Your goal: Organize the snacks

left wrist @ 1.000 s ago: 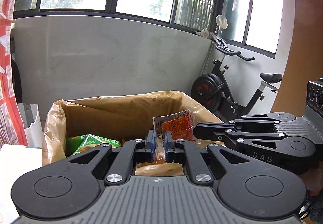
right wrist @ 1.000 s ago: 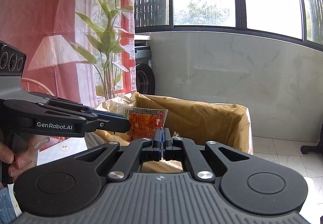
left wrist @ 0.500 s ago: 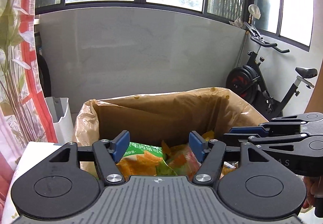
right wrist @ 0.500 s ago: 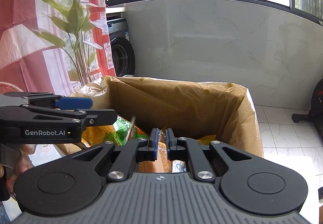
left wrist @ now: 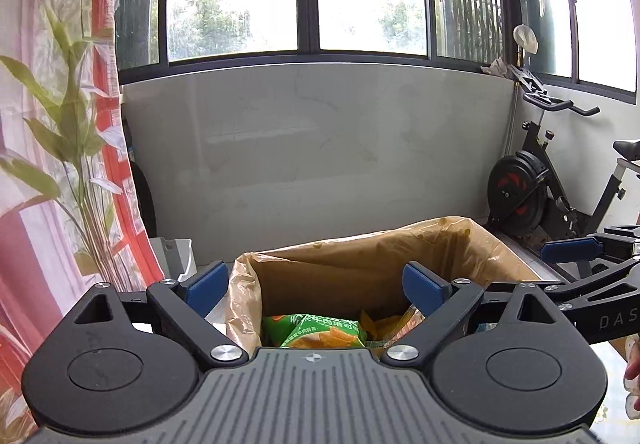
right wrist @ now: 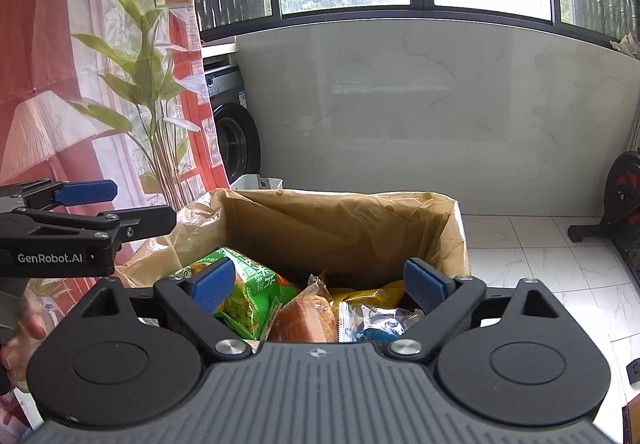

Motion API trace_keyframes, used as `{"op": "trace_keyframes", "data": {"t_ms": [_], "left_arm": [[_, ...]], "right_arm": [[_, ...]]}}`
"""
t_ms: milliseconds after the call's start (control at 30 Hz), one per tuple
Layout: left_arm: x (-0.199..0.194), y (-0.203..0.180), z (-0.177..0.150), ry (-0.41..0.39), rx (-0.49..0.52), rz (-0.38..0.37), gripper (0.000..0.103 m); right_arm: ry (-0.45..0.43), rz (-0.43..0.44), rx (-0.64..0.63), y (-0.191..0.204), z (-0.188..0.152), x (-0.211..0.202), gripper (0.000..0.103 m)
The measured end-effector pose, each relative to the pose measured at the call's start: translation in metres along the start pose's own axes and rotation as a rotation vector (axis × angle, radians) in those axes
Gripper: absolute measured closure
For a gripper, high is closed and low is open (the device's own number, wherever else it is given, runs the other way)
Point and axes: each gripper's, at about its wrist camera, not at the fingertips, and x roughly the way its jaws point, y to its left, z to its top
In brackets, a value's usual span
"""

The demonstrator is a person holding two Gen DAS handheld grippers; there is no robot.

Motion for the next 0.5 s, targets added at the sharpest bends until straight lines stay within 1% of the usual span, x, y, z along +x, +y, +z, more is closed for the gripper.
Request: {"op": "trace_keyframes", "data": {"t_ms": [167, 233, 267, 400, 500], "left_arm": [[-0.035, -0.016, 0.007, -0.053, 0.071, 0.105, 0.006], [-0.047, -0.018, 0.008, -0.064, 0.054, 0.13, 0.006], [-0.053, -0.017, 0.008, -0.066, 0.037, 0.126, 0.006], [-0.08, -0.009, 0.006, -0.07, -0.049, 0.067, 0.006], [-0.092, -0.009, 0.001, -0.065, -0.054, 0.079, 0.006]], "right_arm": [[-0.065, -0.028, 0.011, 0.006, -0.002, -0.032, 0.0], [-0.084, -0.052, 0.021, 0.009, -0.004, -0.045, 0.0], [-0.09, -0.063, 0.023, 0.01, -0.005, -0.051, 0.0], [-0.111, -0.095, 0.044, 0.014, -0.009, -0.071, 0.0], [-0.107, -0.11, 0.052, 0.018, -0.013, -0.082, 0.0]]}}
